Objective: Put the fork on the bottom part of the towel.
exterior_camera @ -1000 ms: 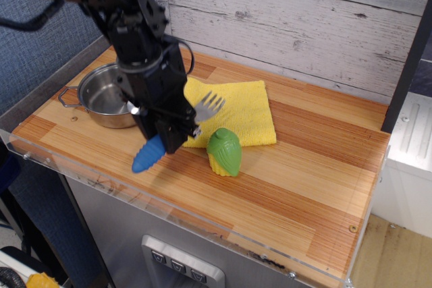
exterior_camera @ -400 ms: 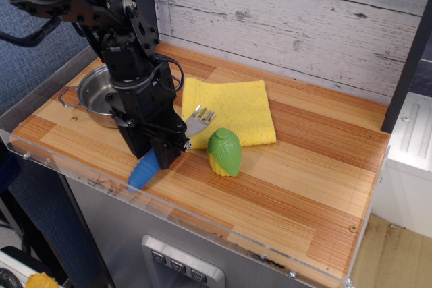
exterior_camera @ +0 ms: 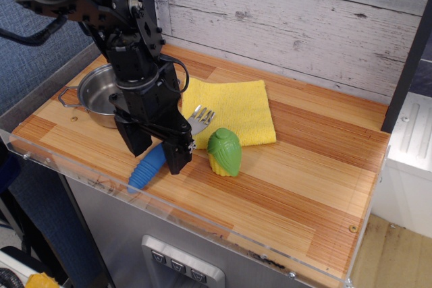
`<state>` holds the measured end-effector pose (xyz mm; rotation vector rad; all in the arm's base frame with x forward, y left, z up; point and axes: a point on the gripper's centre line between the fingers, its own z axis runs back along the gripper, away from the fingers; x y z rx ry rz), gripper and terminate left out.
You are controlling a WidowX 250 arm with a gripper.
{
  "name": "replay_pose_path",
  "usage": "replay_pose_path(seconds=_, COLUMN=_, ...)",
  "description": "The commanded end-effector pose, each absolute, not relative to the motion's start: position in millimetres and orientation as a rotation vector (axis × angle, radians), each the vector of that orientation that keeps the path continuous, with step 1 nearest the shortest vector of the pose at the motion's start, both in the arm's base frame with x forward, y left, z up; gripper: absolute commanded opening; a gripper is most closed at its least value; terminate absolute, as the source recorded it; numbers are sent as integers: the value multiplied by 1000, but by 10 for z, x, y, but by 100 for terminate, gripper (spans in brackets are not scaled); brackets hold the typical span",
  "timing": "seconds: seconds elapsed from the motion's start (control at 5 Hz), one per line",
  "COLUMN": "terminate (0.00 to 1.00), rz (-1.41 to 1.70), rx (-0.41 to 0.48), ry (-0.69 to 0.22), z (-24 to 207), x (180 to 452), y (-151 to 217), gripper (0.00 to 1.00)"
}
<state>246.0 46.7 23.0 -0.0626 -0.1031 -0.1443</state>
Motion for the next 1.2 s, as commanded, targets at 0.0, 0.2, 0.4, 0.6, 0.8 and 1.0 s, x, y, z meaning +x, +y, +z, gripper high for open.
replay_pose_path(seconds=0.0, terminate=0, rz=-159, rx=-51, ry=-174, z=492, x=2550, y=440, gripper=100)
replay_pose_path(seconds=0.2, terminate=0, rz=-178, rx=-43, ry=-211, z=764, x=2694, y=381, gripper=100)
replay_pose_path(seconds=0.4, terminate=0, rz=-215, rx=-18, ry=-289, z=1149, x=2822, y=280, gripper=100)
replay_pose_path(seconds=0.6, terminate=0, rz=-243, rx=-8, ry=-317, z=1366, x=2808, y=177, gripper=100)
replay_pose_path(seconds=0.8, terminate=0, rz=-243, rx=-8, ry=-317, z=1366, x=2808, y=177, gripper=100)
replay_pose_path(seconds=1.0, terminate=0, rz=-243, rx=-8, ry=-317, z=1366, x=2808, y=177, gripper=100)
